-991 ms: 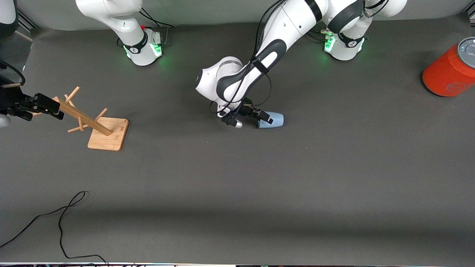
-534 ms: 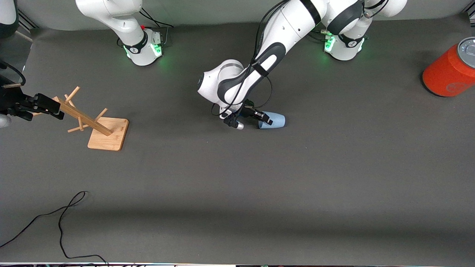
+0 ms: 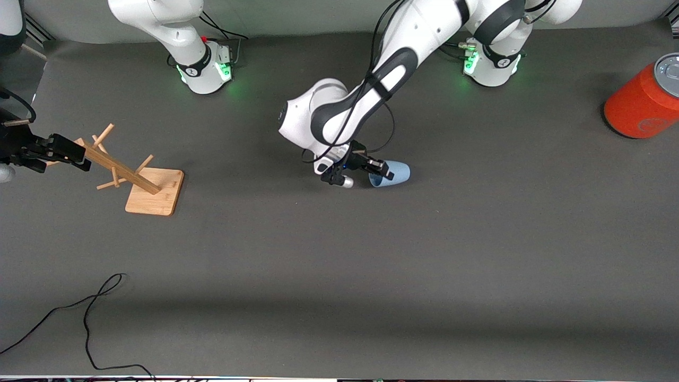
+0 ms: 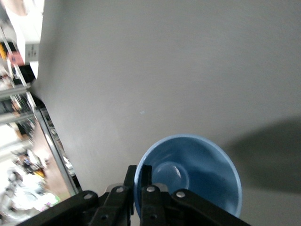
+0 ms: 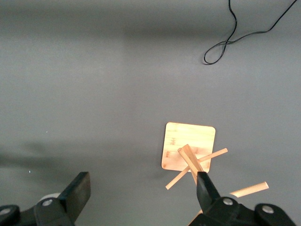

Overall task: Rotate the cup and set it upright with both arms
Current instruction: 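Lift and rotate the blue cup upright with the left gripper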

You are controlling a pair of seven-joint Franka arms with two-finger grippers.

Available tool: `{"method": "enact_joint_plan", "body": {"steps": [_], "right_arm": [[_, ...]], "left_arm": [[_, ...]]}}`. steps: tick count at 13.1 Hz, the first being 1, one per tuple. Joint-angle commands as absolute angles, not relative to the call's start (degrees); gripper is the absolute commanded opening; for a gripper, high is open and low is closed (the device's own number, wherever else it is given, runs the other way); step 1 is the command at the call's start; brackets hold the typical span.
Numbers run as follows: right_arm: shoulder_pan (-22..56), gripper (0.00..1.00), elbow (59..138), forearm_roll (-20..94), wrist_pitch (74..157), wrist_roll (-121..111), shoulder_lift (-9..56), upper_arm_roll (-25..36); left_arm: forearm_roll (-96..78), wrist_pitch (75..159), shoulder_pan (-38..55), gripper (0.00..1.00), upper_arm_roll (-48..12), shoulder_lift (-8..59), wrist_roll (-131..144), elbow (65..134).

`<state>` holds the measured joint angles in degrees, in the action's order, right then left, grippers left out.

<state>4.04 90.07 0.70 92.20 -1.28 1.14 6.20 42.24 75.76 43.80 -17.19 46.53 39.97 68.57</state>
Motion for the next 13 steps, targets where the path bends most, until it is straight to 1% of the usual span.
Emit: {"method": "enact_joint_plan", "body": {"steps": [1,4,6,7,8,10,12,13], "right_arm": [[3.6,1.00,91.2,-0.2,92.5,-2.7,-0.2,5.8],[3.8,1.00,91.1,-0.3,92.6,-2.6,-0.2,6.0],[1.7,1.00,91.1,-0.1,92.6,-2.6,-0.1,4.4],[0.6,1.00,91.1,-0.2,92.6,-2.7,-0.2,2.7],[-0.2,1.00,91.1,-0.2,92.6,-2.7,-0.2,2.2],[0.2,1.00,91.1,-0.2,92.6,-2.7,-0.2,2.2],[0.3,1.00,91.1,-0.2,92.6,-2.7,-0.3,2.3],[0.3,1.00,91.1,-0.2,92.6,-2.7,-0.3,2.2]], "left_arm": [[32.6,73.9,37.9,0.00,-16.5,34.1,41.7,65.8],[21.7,77.8,28.0,0.00,-16.4,21.7,42.1,66.1],[13.3,81.4,19.7,0.00,-16.5,15.8,41.9,68.4],[10.9,84.9,17.1,0.00,-16.5,12.3,41.9,72.2],[9.1,88.4,15.0,0.00,-16.5,8.9,41.6,77.2],[6.2,95.8,14.3,0.00,-16.3,3.6,42.2,87.7],[6.0,104.3,14.8,0.00,-16.5,1.1,48.0,97.1],[6.1,108.7,15.5,0.00,-16.9,1.6,51.5,100.2]]}}
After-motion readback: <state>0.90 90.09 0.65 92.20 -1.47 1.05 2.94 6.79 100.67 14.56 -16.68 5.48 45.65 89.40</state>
